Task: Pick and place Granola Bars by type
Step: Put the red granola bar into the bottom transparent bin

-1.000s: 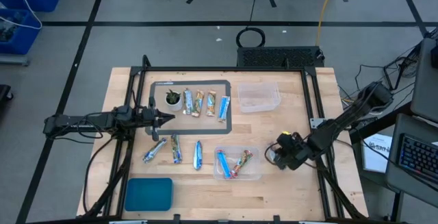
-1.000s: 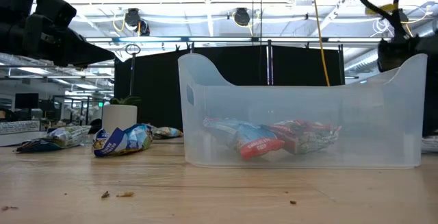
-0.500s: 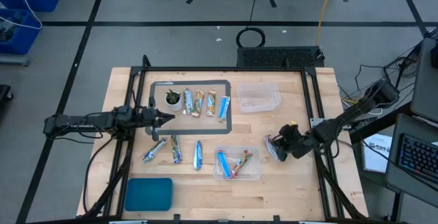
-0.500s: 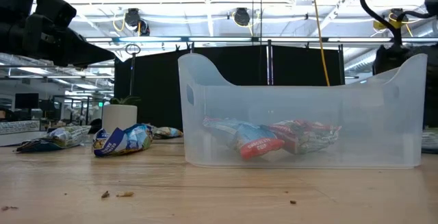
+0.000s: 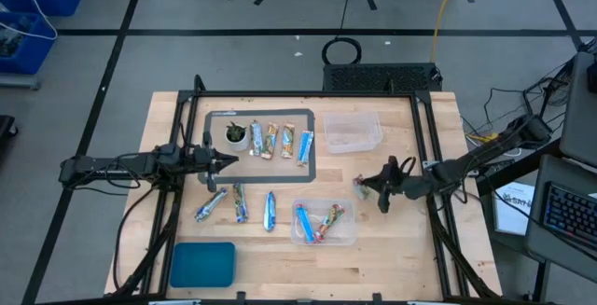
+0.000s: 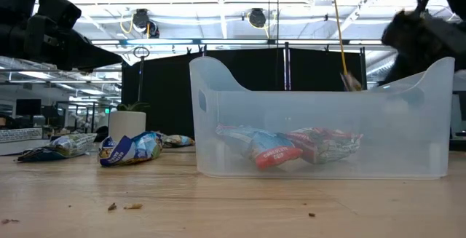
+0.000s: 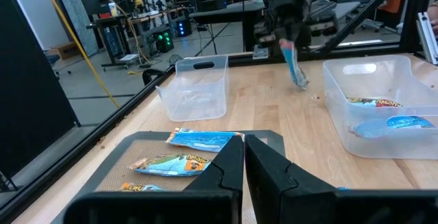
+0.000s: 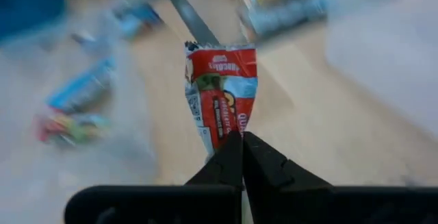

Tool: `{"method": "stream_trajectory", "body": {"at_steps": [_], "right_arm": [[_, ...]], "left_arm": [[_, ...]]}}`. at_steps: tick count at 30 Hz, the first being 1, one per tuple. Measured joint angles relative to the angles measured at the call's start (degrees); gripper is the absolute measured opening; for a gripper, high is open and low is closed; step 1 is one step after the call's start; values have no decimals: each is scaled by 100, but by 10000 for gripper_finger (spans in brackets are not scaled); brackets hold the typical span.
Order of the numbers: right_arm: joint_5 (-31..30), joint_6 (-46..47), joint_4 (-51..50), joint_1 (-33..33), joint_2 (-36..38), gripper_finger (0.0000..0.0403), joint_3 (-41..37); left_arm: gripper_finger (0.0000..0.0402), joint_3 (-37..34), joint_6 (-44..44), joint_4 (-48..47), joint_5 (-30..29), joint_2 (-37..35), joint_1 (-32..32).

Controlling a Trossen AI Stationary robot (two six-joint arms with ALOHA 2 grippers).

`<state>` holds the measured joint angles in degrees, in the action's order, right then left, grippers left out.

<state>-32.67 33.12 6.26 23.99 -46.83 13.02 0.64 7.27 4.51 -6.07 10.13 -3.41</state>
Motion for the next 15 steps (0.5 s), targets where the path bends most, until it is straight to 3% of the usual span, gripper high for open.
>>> {"method": "stream_trajectory", "body": {"at_steps": [7, 15], "right_arm": [[1072, -1694, 2160, -502, 312, 0, -503], [2013, -2095, 2515, -1115, 505, 0, -591]], "left_arm": [[24, 0, 0, 0, 0, -1, 0], [24, -1, -1, 0, 0, -2, 1]]}}
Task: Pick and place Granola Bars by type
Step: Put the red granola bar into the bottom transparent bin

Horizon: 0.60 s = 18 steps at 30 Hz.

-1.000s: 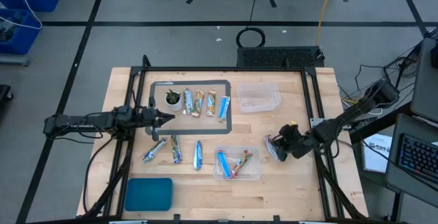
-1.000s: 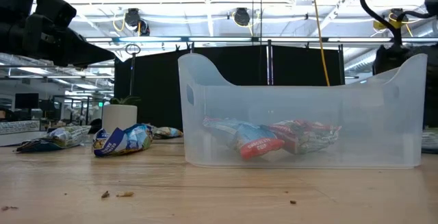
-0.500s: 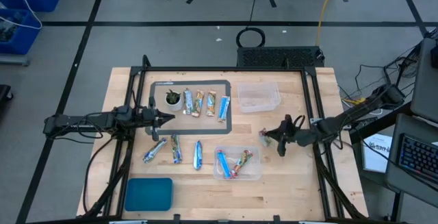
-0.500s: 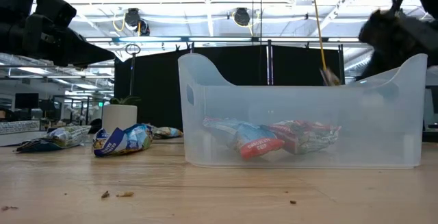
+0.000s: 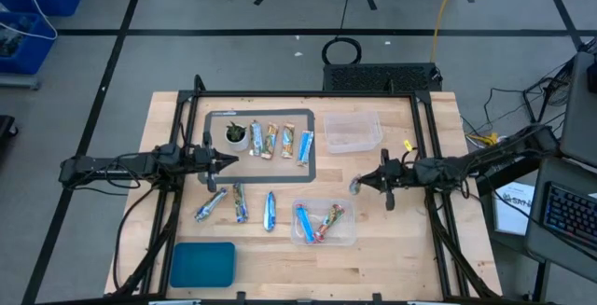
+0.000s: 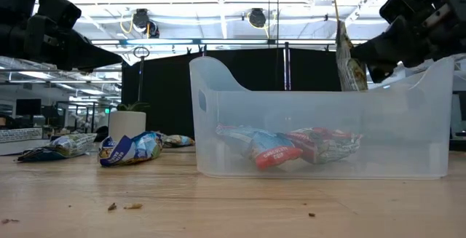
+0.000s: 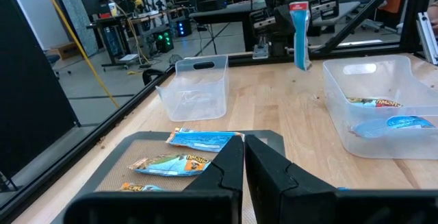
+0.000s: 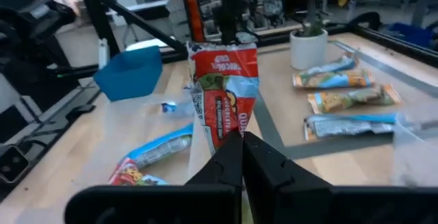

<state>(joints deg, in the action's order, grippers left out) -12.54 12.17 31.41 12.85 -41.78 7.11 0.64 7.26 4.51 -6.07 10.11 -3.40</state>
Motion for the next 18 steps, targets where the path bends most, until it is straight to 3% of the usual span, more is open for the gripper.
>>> {"method": "stream_trajectory", "body": {"at_steps": [6, 18], "right_arm": [[639, -246, -42, -489, 250, 0, 0], [812, -390, -1157, -1368, 1510, 0, 0]], "left_arm": [[24, -1, 0, 0, 0, 2, -2], [24, 0, -1, 1, 0, 1, 0]]}}
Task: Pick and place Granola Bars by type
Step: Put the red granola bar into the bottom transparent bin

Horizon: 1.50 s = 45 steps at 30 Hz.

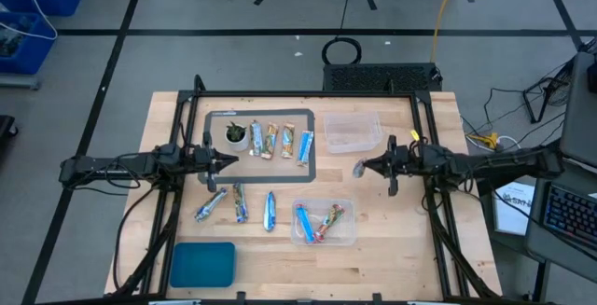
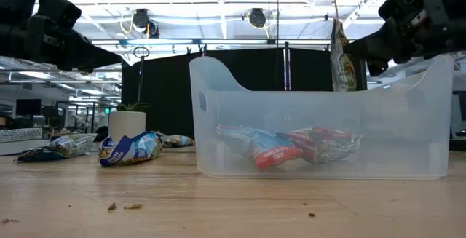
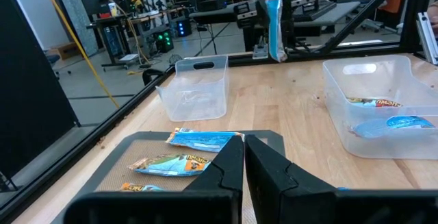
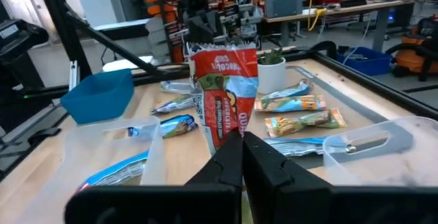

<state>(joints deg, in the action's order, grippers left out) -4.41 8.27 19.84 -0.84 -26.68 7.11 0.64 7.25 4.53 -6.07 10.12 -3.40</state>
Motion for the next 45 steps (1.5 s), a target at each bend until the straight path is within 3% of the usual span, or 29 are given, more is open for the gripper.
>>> {"method": "stream_trajectory", "body": {"at_steps": [11, 18, 28, 34, 40, 45], "right_arm": [[829, 106, -140, -589, 317, 0, 174], [1516, 365, 619, -271, -64, 0, 280], [1471, 196, 2378, 892, -1243, 0, 280], [992, -42, 3226, 1438, -2087, 0, 280], [653, -44, 3670, 1777, -2749, 0, 332], [591, -142, 3619, 2022, -3263, 0, 872]], "left_arm": [[24, 0, 2, -1, 0, 1, -2], [24, 0, 0, 1, 2, 0, -2], [24, 0, 2, 1, 0, -1, -1], [24, 0, 0, 1, 2, -1, -2], [24, 0, 2, 1, 0, 0, -1], [24, 0, 1, 1, 1, -1, -1]]}}
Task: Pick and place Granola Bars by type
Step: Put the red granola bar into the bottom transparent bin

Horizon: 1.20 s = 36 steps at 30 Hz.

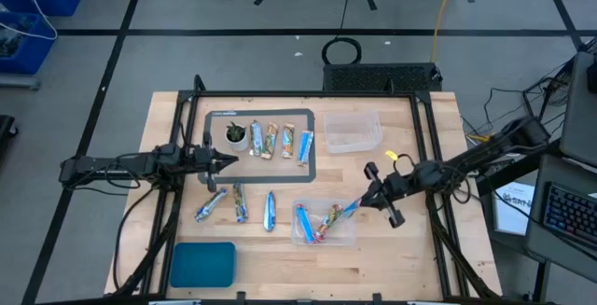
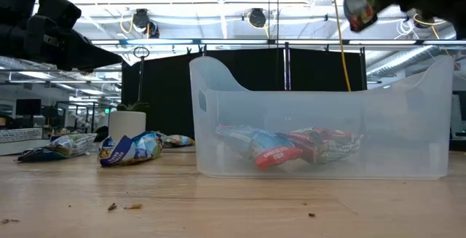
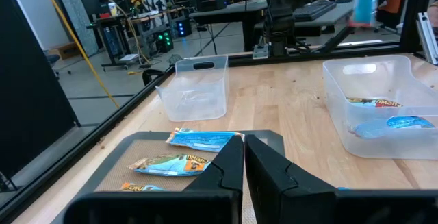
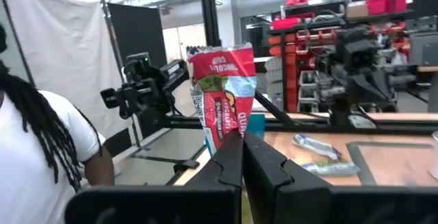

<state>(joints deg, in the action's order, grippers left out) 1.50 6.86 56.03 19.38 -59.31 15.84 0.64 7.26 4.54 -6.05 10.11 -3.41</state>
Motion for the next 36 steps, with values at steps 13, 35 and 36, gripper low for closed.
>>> {"method": "stream_trajectory", "body": {"at_steps": [13, 35, 36], "right_arm": [[-17, -194, -1311, 490, -1478, 0, 1701], [-702, 1598, -2332, 426, -2488, 0, 1753], [-778, 1682, -2395, 422, -2524, 0, 1753]], "left_arm": [[24, 0, -1, 0, 1, 2, -1], [24, 0, 0, 0, 0, 2, -1], [24, 0, 1, 0, -1, 1, 1]]}}
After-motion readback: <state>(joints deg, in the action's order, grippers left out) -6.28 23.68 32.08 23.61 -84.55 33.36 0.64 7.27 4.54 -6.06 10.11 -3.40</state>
